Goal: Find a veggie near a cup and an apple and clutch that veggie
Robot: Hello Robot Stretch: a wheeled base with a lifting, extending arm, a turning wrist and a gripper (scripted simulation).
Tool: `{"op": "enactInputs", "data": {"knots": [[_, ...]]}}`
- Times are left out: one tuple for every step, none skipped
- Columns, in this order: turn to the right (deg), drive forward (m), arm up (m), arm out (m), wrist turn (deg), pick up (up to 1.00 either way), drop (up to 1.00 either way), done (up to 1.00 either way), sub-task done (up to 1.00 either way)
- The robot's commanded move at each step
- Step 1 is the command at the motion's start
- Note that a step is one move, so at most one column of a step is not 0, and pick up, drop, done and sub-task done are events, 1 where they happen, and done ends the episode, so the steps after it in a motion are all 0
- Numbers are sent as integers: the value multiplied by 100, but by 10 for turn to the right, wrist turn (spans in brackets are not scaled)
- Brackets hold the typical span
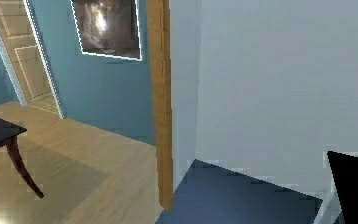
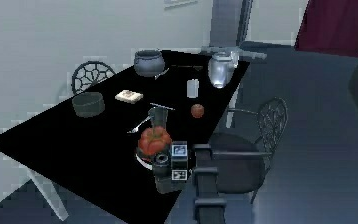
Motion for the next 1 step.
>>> {"op": "enactInputs", "data": {"knots": [[0,0,0,0,0,0,0,100,0]]}}
